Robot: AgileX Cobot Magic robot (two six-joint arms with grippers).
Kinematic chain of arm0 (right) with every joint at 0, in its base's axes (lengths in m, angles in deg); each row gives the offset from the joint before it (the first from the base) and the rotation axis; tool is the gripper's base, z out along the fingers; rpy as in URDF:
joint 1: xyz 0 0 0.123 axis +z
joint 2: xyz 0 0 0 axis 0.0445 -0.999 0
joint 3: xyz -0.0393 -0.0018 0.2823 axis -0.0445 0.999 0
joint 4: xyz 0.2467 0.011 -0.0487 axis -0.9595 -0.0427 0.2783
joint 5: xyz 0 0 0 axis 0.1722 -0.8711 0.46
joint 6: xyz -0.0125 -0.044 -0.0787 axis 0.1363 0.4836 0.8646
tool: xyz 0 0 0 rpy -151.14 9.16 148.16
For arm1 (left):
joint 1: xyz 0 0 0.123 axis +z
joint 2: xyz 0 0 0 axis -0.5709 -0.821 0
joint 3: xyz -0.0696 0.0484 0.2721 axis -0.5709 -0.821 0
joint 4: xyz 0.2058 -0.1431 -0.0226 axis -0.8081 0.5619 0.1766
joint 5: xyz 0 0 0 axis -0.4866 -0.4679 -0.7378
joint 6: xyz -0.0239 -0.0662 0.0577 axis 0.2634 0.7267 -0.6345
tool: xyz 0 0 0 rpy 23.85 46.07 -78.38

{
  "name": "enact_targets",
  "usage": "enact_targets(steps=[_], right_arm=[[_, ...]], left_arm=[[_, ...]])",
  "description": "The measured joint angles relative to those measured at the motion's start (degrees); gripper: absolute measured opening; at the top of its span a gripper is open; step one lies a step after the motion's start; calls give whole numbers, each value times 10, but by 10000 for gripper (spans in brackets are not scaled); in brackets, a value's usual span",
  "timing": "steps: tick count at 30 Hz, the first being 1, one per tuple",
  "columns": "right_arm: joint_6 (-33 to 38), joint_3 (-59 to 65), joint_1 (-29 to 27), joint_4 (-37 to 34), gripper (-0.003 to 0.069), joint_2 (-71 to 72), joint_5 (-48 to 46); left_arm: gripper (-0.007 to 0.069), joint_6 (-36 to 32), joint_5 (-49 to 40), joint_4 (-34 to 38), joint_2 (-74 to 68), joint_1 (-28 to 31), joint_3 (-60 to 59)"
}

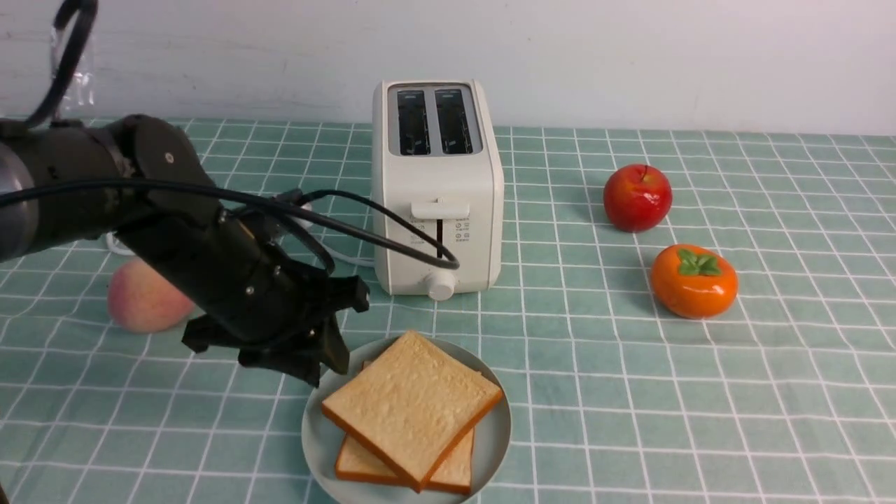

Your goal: Take toasted bread from bread machine on blue coffee table place on plate.

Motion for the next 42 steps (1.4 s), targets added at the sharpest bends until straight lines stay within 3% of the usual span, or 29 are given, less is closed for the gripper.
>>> enact_targets(steps=[3,4,14,25,35,42], right_arm=[[0,0,0,0,83,0,-7],[0,0,0,0,85,0,-9],[0,0,0,0,99,0,-11],[0,0,0,0,111,0,-11],[0,0,0,0,125,0,-11],[0,0,0,0,131,0,-11]], left_arm=[[4,1,-2,-23,38,0,0],[-14,2,-8,-37,59,0,0],[-14,11,4,-66,253,0,-51],[-14,11,102,-35,538,0,-291],[-14,7,42,-20,710,0,-356],[-14,-18,18,-22,728,0,-356]])
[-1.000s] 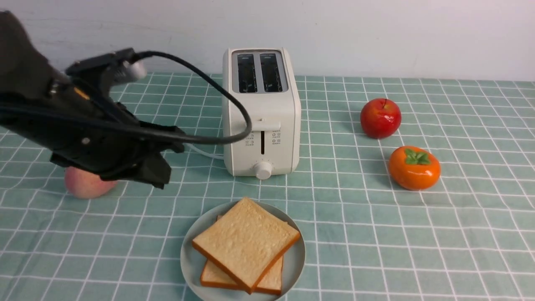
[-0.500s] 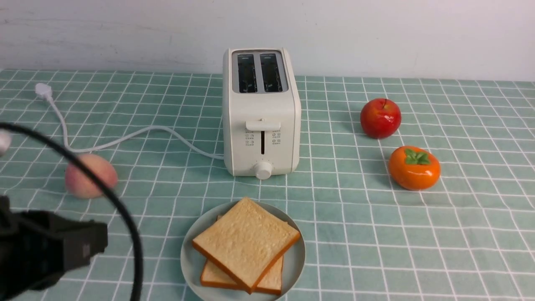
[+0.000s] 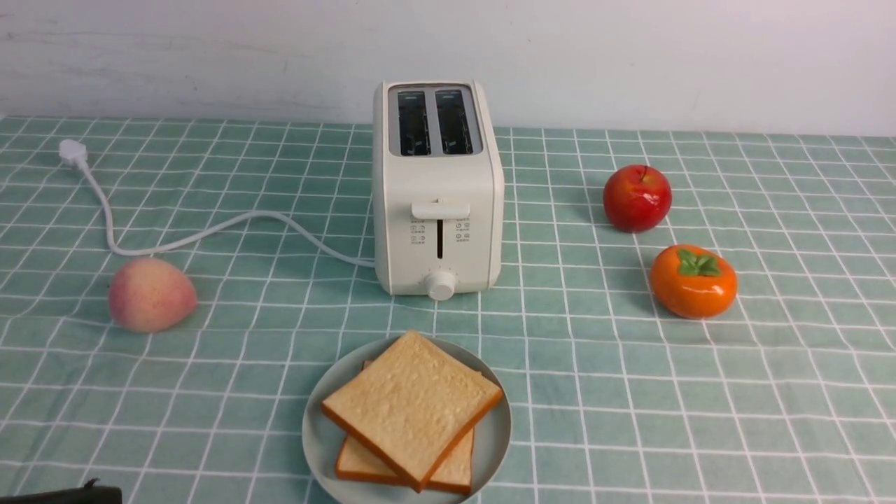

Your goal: Take toasted bread from bread machine on blue coffee table place on plate.

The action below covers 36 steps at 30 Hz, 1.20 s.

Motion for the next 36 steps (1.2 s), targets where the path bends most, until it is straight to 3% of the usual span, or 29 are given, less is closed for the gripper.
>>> enact_targets(steps=[9,14,21,30,36], right_arm=[[0,0,0,0,132,0,0],[0,0,0,0,134,0,-1],[0,0,0,0,146,0,-2],[0,0,0,0,156,0,-2],[0,0,0,0,161,0,-2]], left_arm=[[-14,-33,104,-10,0,0,-1],[-14,-37,236,-17,9,0,-43],[-14,26,380,-60,107,25,-192],[-14,90,365,-192,235,93,-335],[-14,93,300,-206,238,94,-340]])
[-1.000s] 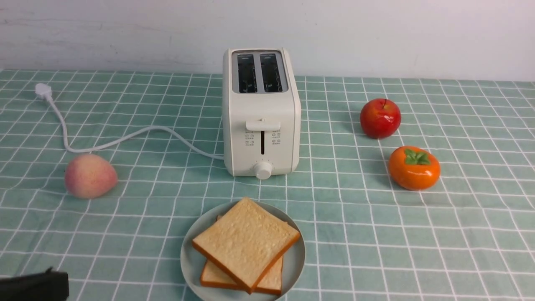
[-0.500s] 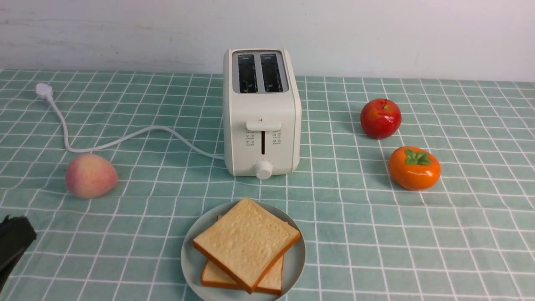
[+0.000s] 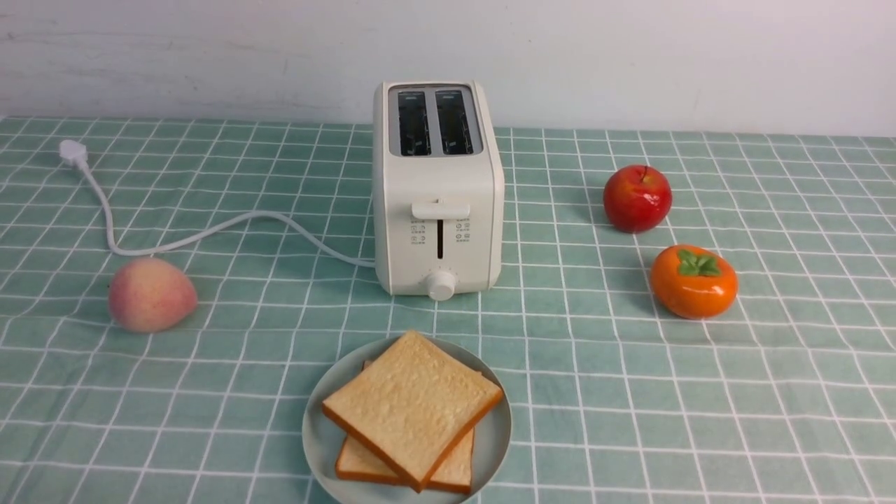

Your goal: Take toasted bread from bread machine on blue coffee table place on plate.

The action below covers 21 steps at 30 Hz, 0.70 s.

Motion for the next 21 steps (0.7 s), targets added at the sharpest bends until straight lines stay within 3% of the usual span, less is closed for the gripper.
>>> enact_targets(steps=[5,21], right_arm=[[0,0,0,0,161,0,0],[0,0,0,0,171,0,0]], left_arm=[[-14,1,-41,-1,0,0,0],[-13,1,-45,-2,0,0,-1]])
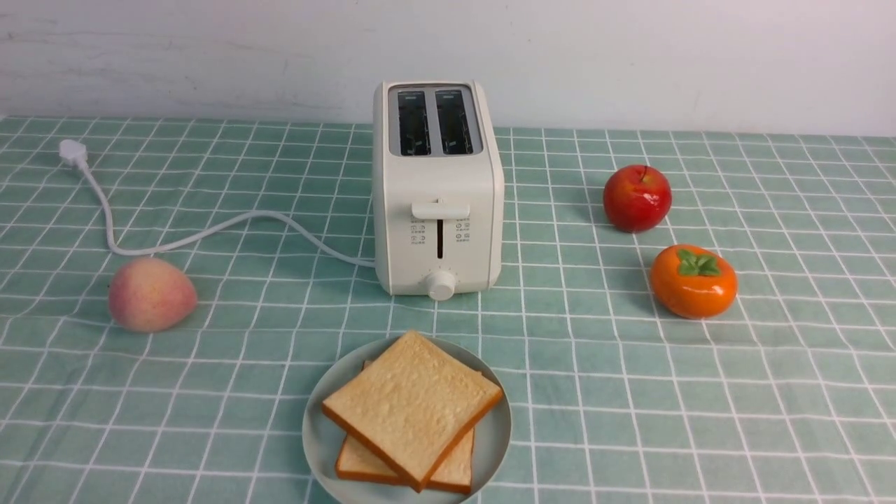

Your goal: Take toasted bread from bread machine on blue coffee table place on plate.

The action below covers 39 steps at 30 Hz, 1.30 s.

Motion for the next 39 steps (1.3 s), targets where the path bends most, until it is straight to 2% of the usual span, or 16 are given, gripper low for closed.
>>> enact_targets(steps=[18,22,24,26,27,29,33,35,39], right_arm=[[-1,0,0,0,199,0,5],[-1,19,0,-12,202,1,61],[-1,57,-4,-16,206,11,141],[-1,103,-25,-17,209,23,217],[-1,108,-31,-17,209,25,225],[-1,177,-73,-17,215,44,307],[0,298,-151,-12,217,94,388],[0,338,-198,-6,219,110,379],[12,345,-244,10,225,114,301]], left_arm=[[-3,0,-1,-1,0,0,0],[-3,0,-1,-1,0,0,0],[-3,0,-1,-1,0,0,0],[-1,0,-1,-1,0,0,0],[-1,0,-1,-1,0,0,0],[2,0,-1,-1,0,0,0],[6,0,-2,-1,0,0,0],[8,0,-2,-1,0,0,0],[14,0,-2,-1,0,0,0]])
